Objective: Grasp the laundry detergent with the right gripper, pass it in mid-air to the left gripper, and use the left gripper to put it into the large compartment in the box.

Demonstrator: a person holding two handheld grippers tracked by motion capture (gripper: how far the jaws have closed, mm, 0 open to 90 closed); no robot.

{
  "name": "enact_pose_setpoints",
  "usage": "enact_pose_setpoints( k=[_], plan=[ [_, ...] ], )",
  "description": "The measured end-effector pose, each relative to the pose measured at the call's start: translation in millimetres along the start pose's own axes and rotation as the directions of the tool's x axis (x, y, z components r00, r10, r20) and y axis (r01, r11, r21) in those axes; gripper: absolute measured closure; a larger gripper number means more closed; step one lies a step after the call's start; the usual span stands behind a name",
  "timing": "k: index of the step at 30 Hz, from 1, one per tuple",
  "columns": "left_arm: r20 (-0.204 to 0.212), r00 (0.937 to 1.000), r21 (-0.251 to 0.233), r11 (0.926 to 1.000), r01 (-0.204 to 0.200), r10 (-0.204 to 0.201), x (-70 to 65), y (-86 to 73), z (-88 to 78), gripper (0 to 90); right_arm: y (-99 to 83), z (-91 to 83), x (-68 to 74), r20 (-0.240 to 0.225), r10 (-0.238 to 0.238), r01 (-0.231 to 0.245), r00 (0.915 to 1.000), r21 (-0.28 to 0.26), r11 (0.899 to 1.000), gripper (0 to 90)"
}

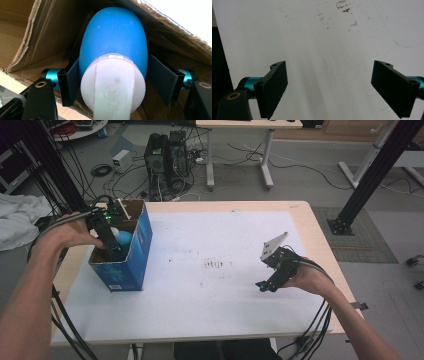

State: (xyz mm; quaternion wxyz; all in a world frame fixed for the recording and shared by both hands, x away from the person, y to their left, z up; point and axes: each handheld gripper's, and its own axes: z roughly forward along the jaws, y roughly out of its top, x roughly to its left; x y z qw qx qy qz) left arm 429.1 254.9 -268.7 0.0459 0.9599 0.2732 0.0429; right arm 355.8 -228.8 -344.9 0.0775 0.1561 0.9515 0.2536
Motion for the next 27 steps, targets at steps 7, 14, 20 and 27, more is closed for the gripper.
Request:
enact_pose_setpoints(
  k=[7, 14, 20, 27],
  plan=[
    [0.002, 1.0, -0.007, 1.0, 0.003, -0.003, 2.2, 0.7, -1.8, 30.1, -1.4, -1.0, 0.7, 0.002, 0.009, -0.009, 1.0, 0.004, 1.0, 13.0],
    [-0.026, 0.9996, -0.021, 0.9997, 0.009, -0.009, 3.5, 2.0, -13.1, 30.1, -2.6, -1.1, 0.1, 0.005, -0.002, 0.002, 1.0, -0.005, 1.0, 13.0],
    [-0.041, 0.9991, -0.025, 0.9996, 0.01, -0.011, 2.0, 1.9, -21.8, 30.1, -3.4, -2.1, 0.1, 0.003, -0.001, 0.001, 1.0, -0.004, 1.0, 13.0],
    [-0.062, 0.9978, -0.052, 0.9985, 0.018, -0.021, -1.2, 1.5, -37.6, 30.1, -3.5, -3.9, 1.4, 0.009, 0.01, -0.01, 0.9999, -0.004, 1.0, 13.0]
  ],
)
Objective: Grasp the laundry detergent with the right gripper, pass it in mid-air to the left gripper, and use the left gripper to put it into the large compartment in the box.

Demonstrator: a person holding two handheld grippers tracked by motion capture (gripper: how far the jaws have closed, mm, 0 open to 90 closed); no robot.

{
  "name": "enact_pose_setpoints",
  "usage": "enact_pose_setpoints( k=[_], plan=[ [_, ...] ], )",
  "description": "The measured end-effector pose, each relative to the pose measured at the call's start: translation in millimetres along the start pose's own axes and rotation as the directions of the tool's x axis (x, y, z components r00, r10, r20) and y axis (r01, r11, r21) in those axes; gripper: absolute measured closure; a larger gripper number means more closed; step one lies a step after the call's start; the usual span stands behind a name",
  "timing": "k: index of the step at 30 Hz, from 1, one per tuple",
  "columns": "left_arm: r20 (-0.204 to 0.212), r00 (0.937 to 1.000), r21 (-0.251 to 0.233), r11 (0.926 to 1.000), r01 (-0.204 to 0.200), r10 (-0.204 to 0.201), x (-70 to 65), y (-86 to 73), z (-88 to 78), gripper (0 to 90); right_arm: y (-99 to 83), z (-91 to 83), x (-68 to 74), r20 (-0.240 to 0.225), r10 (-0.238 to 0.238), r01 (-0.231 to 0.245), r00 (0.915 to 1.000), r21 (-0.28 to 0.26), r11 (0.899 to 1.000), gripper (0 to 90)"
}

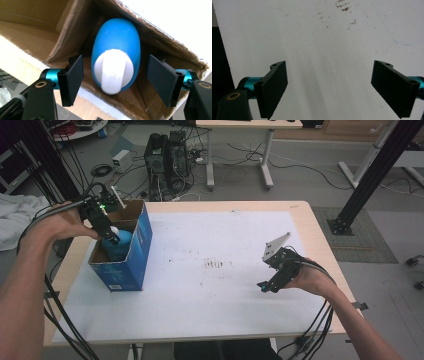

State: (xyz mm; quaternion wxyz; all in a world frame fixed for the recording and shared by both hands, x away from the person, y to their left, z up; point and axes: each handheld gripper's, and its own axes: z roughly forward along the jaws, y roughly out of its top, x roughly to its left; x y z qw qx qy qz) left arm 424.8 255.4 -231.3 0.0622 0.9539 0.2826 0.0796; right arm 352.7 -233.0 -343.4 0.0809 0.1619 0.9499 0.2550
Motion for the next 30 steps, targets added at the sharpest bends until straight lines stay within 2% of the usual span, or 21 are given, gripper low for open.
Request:
enact_pose_setpoints(
  k=[1, 2, 3, 5, 8, 9, 10, 15, 19, 20, 22, 24, 25, 26, 27, 28, 29, 30],
  plan=[
    [-0.005, 0.9999, 0.005, 0.9999, -0.01, 0.01, 0.4, 0.3, -3.6, 30.1, 0.0, -0.3, 0.1, 0.0, -0.001, 0.001, 1.0, 0.002, 1.0, 13.0],
    [-0.009, 1.0, -0.002, 1.0, -0.003, 0.003, -0.3, 0.7, -6.1, 29.1, 0.1, -0.1, -0.2, 0.0, -0.005, 0.005, 1.0, 0.0, 1.0, 13.0],
    [-0.013, 0.9999, -0.013, 0.9999, 0.004, -0.004, -1.6, 1.3, -8.4, 24.4, 0.1, 0.0, -0.6, -0.002, -0.012, 0.012, 0.9999, -0.005, 1.0, 13.0],
    [-0.019, 0.9998, -0.016, 0.9999, -0.001, 0.0, -2.5, 2.2, -11.6, 24.4, 0.1, -0.1, -0.4, -0.002, -0.01, 0.01, 0.9999, -0.004, 1.0, 13.0],
    [-0.037, 0.999, -0.034, 0.999, -0.027, 0.026, -9.0, 9.1, -23.7, 24.4, 0.5, 0.1, -0.7, 0.003, -0.021, 0.021, 0.9998, -0.003, 1.0, 13.0],
    [-0.039, 0.9987, -0.042, 0.9986, -0.033, 0.031, -11.1, 11.4, -26.6, 24.4, 0.6, -1.4, 1.7, -0.006, 0.013, -0.013, 0.9999, 0.017, 1.0, 13.0],
    [-0.039, 0.9984, -0.048, 0.9979, -0.044, 0.042, -13.2, 14.1, -29.6, 24.4, 1.1, -1.3, 1.8, -0.001, 0.01, -0.01, 0.9999, 0.014, 1.0, 13.0],
    [-0.041, 0.9935, -0.087, 0.9902, -0.11, 0.106, -30.0, 31.6, -43.3, 24.3, 2.5, -1.7, 2.1, -0.007, 0.006, -0.006, 1.0, 0.016, 1.0, 13.0],
    [-0.033, 0.9841, -0.11, 0.978, -0.177, 0.174, -43.5, 47.3, -50.4, 24.3, 2.8, -1.3, 1.5, -0.006, -0.004, 0.004, 1.0, 0.012, 1.0, 13.0],
    [-0.033, 0.9841, -0.11, 0.978, -0.177, 0.174, -43.5, 47.3, -50.4, 24.3, 2.9, -1.5, 1.7, -0.006, -0.001, 0.002, 1.0, 0.013, 1.0, 13.0],
    [-0.034, 0.9799, -0.128, 0.9715, -0.2, 0.197, -52.5, 58.4, -49.5, 22.7, 2.8, -1.7, 2.6, -0.006, 0.006, -0.005, 1.0, 0.019, 1.0, 13.0],
    [-0.03, 0.9784, -0.129, 0.9698, -0.207, 0.205, -55.6, 62.1, -48.4, 20.1, 2.6, -1.5, 2.4, -0.005, 0.004, -0.004, 1.0, 0.018, 1.0, 13.0],
    [-0.028, 0.973, -0.135, 0.9635, -0.231, 0.229, -63.1, 69.0, -44.1, 20.1, 2.6, -1.7, 2.4, -0.006, 0.004, -0.004, 1.0, 0.019, 1.0, 13.0],
    [-0.028, 0.9701, -0.13, 0.9613, -0.243, 0.241, -66.7, 72.7, -42.2, 20.1, 2.4, -1.6, 2.4, -0.005, 0.002, -0.002, 1.0, 0.016, 1.0, 13.0],
    [-0.031, 0.959, -0.102, 0.9535, -0.284, 0.282, -68.2, 76.9, -42.2, 20.1, 2.1, -1.7, 2.7, -0.003, 0.004, -0.004, 1.0, 0.015, 1.0, 13.0],
    [-0.031, 0.9509, -0.091, 0.9466, -0.31, 0.308, -70.5, 80.7, -41.3, 20.1, 1.8, -2.1, 2.8, -0.002, 0.002, -0.002, 1.0, 0.013, 1.0, 13.0],
    [-0.028, 0.9606, -0.127, 0.9522, -0.278, 0.277, -76.7, 83.1, -36.9, 20.1, 1.6, -2.2, 2.8, 0.0, 0.004, -0.004, 1.0, 0.011, 1.0, 13.0],
    [-0.027, 0.9563, -0.124, 0.9483, -0.292, 0.291, -79.9, 86.5, -35.1, 20.1, 1.2, -2.4, 2.8, -0.002, 0.006, -0.006, 1.0, 0.014, 1.0, 13.0]
  ],
)
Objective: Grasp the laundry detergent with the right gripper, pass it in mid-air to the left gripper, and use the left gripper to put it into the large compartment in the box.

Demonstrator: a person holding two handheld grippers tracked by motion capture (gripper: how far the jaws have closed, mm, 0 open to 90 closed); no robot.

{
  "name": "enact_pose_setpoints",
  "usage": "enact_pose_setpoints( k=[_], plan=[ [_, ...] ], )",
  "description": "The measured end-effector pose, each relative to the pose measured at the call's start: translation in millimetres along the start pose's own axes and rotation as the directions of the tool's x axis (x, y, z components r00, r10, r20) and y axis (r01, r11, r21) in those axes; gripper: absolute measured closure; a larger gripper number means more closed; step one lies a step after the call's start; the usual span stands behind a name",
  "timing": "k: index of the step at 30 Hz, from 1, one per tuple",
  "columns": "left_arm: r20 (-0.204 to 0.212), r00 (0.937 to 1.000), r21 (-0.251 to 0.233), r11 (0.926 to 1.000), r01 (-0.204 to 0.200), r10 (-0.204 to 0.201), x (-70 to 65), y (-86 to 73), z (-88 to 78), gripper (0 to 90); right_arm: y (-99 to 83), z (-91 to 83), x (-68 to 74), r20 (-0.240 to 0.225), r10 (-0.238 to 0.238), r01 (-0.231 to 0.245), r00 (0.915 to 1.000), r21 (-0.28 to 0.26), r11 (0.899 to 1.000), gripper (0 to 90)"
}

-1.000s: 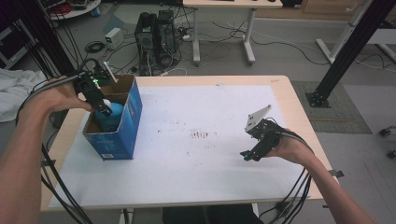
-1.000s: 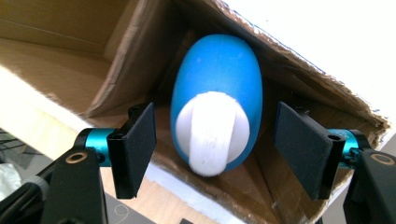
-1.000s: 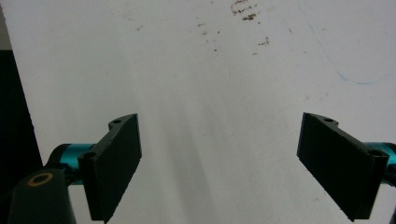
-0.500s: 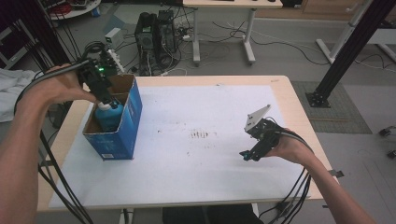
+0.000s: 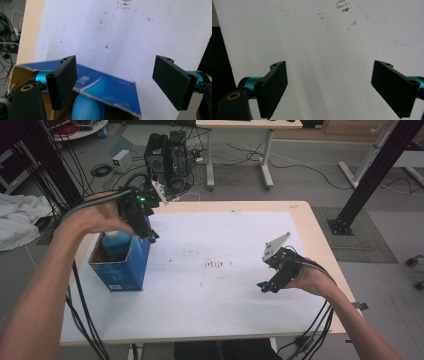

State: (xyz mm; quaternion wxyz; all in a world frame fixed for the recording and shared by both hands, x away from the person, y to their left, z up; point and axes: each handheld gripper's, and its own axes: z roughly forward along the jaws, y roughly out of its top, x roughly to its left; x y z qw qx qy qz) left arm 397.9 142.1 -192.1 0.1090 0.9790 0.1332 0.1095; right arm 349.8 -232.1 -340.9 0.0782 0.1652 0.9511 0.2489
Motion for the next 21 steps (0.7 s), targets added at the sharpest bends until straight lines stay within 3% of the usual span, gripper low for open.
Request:
enact_pose_setpoints(
  k=[4, 6, 10, 16, 21],
  plan=[
    [0.012, 0.9992, -0.023, 0.999, -0.037, 0.038, -10.6, 16.8, 13.5, 15.9, -1.3, -1.8, -1.3, 0.004, 0.009, -0.009, 0.9999, -0.003, 1.0, 13.0],
    [0.029, 0.9973, -0.003, 0.9978, -0.067, 0.067, -15.0, 24.4, 22.0, 15.9, -1.3, -2.3, -4.5, 0.012, -0.014, 0.014, 0.9998, -0.024, 1.0, 13.0],
    [0.048, 0.9952, 0.013, 0.9962, -0.086, 0.086, -24.6, 34.8, 41.9, 16.0, -0.5, -7.2, -5.5, 0.027, -0.012, 0.013, 0.9996, -0.027, 1.0, 13.0],
    [0.087, 0.9915, 0.061, 0.9928, -0.103, 0.097, -38.6, 40.8, 75.3, 16.0, 1.1, -13.0, -5.0, 0.041, -0.013, 0.014, 0.9991, -0.022, 1.0, 13.0],
    [0.123, 0.9879, 0.065, 0.9925, -0.103, 0.095, -48.9, 41.7, 95.6, 16.0, 2.2, -15.8, -4.4, 0.052, -0.018, 0.019, 0.9985, -0.025, 1.0, 13.0]
  ],
)
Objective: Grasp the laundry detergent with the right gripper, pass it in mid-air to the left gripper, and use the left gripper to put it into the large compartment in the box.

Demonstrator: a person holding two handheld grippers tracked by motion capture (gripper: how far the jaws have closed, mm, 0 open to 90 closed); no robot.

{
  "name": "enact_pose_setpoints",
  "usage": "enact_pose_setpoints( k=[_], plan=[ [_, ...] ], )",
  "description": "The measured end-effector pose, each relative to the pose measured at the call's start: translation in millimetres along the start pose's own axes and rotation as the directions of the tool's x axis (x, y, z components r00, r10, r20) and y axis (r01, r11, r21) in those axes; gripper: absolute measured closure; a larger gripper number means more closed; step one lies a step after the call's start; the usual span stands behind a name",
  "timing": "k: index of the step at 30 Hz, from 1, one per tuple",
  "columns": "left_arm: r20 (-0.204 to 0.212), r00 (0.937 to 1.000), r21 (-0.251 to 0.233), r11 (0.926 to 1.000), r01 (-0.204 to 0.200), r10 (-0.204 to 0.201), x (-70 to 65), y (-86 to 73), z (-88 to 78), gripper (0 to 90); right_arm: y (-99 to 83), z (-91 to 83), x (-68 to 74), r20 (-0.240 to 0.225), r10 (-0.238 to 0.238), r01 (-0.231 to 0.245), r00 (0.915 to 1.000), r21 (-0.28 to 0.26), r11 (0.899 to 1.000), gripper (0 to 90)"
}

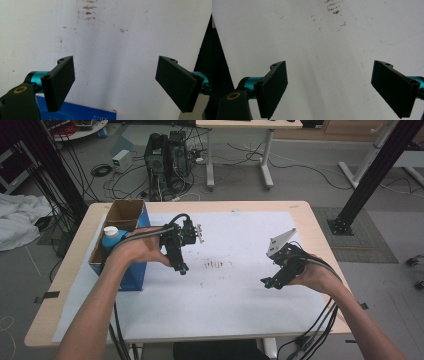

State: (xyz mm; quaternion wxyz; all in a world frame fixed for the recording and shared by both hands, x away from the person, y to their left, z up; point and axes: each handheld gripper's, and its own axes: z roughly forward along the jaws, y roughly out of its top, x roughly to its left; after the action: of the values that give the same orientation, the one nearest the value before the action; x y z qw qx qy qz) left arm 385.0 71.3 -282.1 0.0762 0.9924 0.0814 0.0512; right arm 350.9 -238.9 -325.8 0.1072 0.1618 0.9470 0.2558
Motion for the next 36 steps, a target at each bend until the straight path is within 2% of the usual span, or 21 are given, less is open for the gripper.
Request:
enact_pose_setpoints(
  k=[7, 12, 13, 14, 15, 16, 25, 26, 27, 36],
  plan=[
    [0.035, 0.9989, -0.003, 0.9995, -0.03, 0.03, -10.0, 5.2, 17.0, 16.0, 2.5, 2.1, -2.4, 0.009, -0.007, 0.007, 0.9999, 0.001, 1.0, 13.0],
    [0.019, 0.9994, -0.012, 0.9996, -0.027, 0.027, -8.2, 6.0, 15.9, 16.0, 4.3, 2.1, -1.9, 0.007, -0.006, 0.006, 1.0, 0.001, 1.0, 13.0],
    [0.019, 0.9972, 0.026, 0.997, -0.072, 0.072, -4.7, 6.9, 12.8, 16.0, 4.4, 2.0, -2.2, 0.008, -0.007, 0.006, 0.9999, 0.002, 1.0, 13.0],
    [0.022, 0.9997, -0.022, 0.9997, -0.006, 0.007, -9.5, 6.1, 16.3, 16.0, 4.5, 1.8, -2.1, 0.007, -0.009, 0.009, 0.9999, -0.002, 1.0, 13.0],
    [0.021, 0.9996, -0.021, 0.9996, -0.02, 0.021, -8.7, 6.1, 16.6, 16.0, 4.4, 1.0, -1.7, 0.01, 0.011, -0.011, 0.9999, 0.013, 1.0, 13.0],
    [0.019, 0.9996, -0.017, 0.9997, -0.02, 0.02, -9.1, 6.2, 16.8, 16.0, 4.4, 0.8, -1.8, 0.013, 0.012, -0.012, 0.9998, 0.013, 1.0, 13.0],
    [0.017, 0.9996, -0.005, 0.9998, -0.021, 0.022, -12.0, 6.8, 18.6, 16.0, 4.2, 0.0, -1.4, 0.013, -0.003, 0.003, 0.9999, 0.016, 1.0, 13.0],
    [0.019, 0.9996, -0.007, 0.9998, -0.019, 0.019, -12.4, 6.7, 18.6, 16.0, 4.1, 0.9, -2.0, 0.014, -0.016, 0.016, 0.9998, 0.005, 1.0, 13.0],
    [0.017, 0.9996, -0.008, 0.9998, -0.021, 0.021, -12.5, 6.7, 18.5, 16.0, 3.9, 0.2, -1.1, 0.013, -0.004, 0.004, 0.9999, 0.01, 1.0, 13.0],
    [0.012, 0.9997, -0.022, 0.9996, -0.019, 0.019, -14.1, 5.1, 19.0, 16.0, 3.4, -1.6, 0.2, 0.017, 0.001, -0.001, 0.9999, 0.012, 1.0, 13.0]
  ],
)
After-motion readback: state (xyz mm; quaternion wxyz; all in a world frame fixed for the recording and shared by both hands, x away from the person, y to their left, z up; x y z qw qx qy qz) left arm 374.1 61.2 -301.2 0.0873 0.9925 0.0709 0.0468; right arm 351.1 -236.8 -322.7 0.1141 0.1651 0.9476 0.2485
